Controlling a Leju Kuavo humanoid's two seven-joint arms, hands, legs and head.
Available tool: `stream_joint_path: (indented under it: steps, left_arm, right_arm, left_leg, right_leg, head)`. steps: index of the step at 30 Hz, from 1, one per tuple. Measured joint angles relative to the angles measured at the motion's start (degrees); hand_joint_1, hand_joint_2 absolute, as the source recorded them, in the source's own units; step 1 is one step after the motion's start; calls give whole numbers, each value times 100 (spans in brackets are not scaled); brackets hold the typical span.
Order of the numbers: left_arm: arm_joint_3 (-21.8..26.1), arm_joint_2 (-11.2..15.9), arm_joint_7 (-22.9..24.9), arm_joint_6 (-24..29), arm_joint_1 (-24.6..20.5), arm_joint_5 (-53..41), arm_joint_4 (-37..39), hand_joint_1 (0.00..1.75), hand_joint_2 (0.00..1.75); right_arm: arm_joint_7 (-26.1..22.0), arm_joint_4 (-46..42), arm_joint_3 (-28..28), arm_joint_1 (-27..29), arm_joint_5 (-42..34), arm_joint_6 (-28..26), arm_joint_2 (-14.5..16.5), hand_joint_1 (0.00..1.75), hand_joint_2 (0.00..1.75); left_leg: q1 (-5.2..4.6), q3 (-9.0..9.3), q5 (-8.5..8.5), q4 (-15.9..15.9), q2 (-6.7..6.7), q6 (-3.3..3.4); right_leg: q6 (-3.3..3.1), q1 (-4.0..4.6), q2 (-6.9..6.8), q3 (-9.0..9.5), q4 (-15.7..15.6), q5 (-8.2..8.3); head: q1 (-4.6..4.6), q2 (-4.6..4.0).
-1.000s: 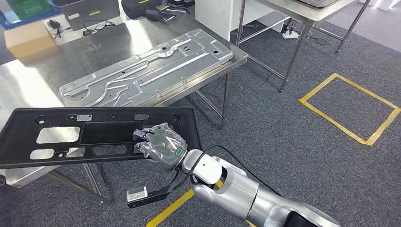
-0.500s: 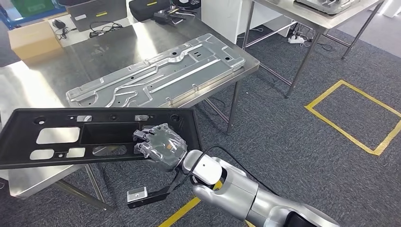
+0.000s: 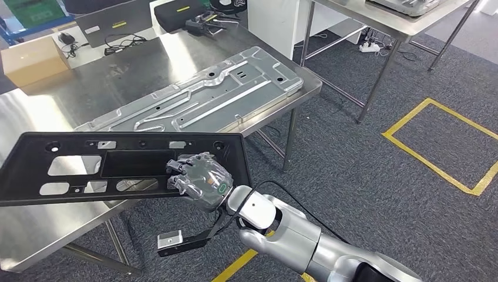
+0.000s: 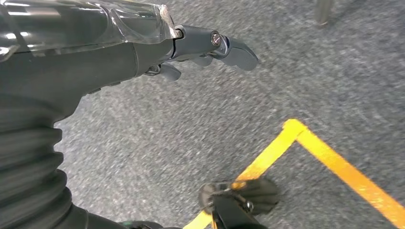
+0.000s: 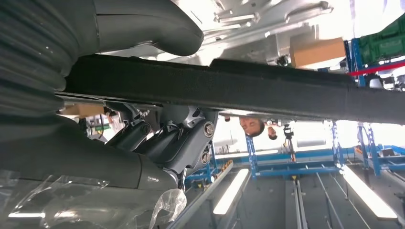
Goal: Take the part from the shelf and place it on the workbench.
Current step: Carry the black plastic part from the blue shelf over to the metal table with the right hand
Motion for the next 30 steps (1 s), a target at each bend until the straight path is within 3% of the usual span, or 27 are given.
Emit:
stream_joint_path:
  steps: [2, 6, 7, 9, 11, 12, 13, 15, 17, 20, 22, 26, 27, 28, 30]
  left_arm:
    - [21, -1, 40, 1, -3, -43, -1, 0, 175]
    - [76, -2, 59, 1, 1, -110, -1, 0, 175]
    - [86, -1, 57, 2, -6, -125, -1, 0, 175]
    - [95, -2, 56, 1, -14, -148, -1, 0, 175]
    - [109, -4, 56, 0, -5, -169, -1, 0, 175]
    - [119, -4, 56, 0, 0, -178, -1, 0, 175]
    - [127, -4, 58, 0, 2, -189, -1, 0, 175]
    - [132, -7, 69, 0, -2, -212, -1, 0, 175]
    - [134, -11, 78, 0, -11, -224, -1, 0, 175]
    - [139, -11, 75, 0, -11, -225, -1, 0, 175]
    - [150, -10, 72, 0, -21, -233, -1, 0, 175]
    - [204, -9, 67, 0, -12, -237, -1, 0, 175]
    - [216, -9, 67, 0, -6, -238, -1, 0, 175]
    - [225, -9, 67, 0, -3, -240, -1, 0, 175]
    - [233, -9, 73, 0, -3, -256, -1, 0, 175]
  right_arm:
    - [2, -1, -1, -11, -17, -10, 1, 175, 175]
    - [-2, -2, -2, -13, -28, -18, 3, 175, 175]
    - [12, -3, -2, -15, -27, -16, 3, 175, 175]
    - [35, -5, -1, -15, -25, -15, -1, 175, 175]
    - [56, -5, 2, -9, -20, -10, -9, 175, 175]
    - [72, -5, 3, -7, -17, -6, -12, 175, 175]
    - [91, -5, 3, -7, -15, -2, -14, 175, 175]
    - [113, -5, 3, -13, -5, 0, -16, 175, 175]
    - [117, -5, 3, -27, 13, -6, -14, 175, 175]
    - [118, -7, 3, -45, 32, -7, 1, 175, 175]
    - [119, -6, 3, -59, 38, -6, 9, 175, 175]
    - [130, -6, 4, -80, 38, 1, 6, 175, 175]
    - [136, -5, 6, -75, 38, 3, 2, 175, 175]
    - [141, -4, 7, -71, 39, 4, -1, 175, 175]
    - [146, -2, 6, -73, 39, 3, -3, 175, 175]
  left_leg:
    - [-23, 154, 181, -436, 17, 64]
    - [-28, 286, 191, -466, 8, 263]
    - [-28, 329, 177, -470, 7, 301]
    - [-45, 391, 121, -469, 8, 358]
    - [-67, 457, 54, -468, 3, 381]
    - [-78, 503, 15, -468, -4, 382]
    - [-88, 561, -29, -468, -14, 378]
    - [-106, 674, -128, -469, -29, 352]
    - [-121, 718, -207, -481, -33, 303]
    - [-129, 760, -271, -450, -31, 225]
    - [-119, 653, -378, -161, -18, 178]
    - [-81, -232, -876, 1261, -4, 87]
    - [-78, -363, -839, 1347, -3, 80]
    - [-76, -375, -667, 1195, -2, 78]
    - [-76, -167, -92, 414, 3, 100]
  right_leg:
    - [80, 3, 5, 55, 0, -60]
    - [190, 5, -10, 23, 235, -209]
    - [208, -1, -21, -101, 495, -333]
    - [228, -1, -34, -555, 1302, -646]
    - [226, 5, -34, -946, 1828, -775]
    - [210, 7, -34, -987, 1760, -670]
    - [184, 10, -35, -906, 1456, -452]
    - [112, 34, -37, -589, 590, 53]
    - [62, 68, -42, -404, 110, 242]
    - [-6, 62, -43, -341, 47, 222]
    - [-60, 38, -46, -259, 34, 172]
    - [-99, 32, -27, -152, 34, 53]
    - [-96, 32, -19, -109, 35, 15]
    - [-88, 32, -13, -52, 35, -27]
    - [-65, 31, -8, 79, 30, -118]
  head:
    - [1, 0]
    - [2, 0]
    - [2, 0]
    - [3, 0]
    - [3, 0]
    - [2, 0]
    - [2, 0]
    - [1, 0]
    - [1, 0]
    - [0, 0]
    - [-1, 0]
    - [-2, 0]
    - [-2, 0]
    - [-2, 0]
    - [-2, 0]
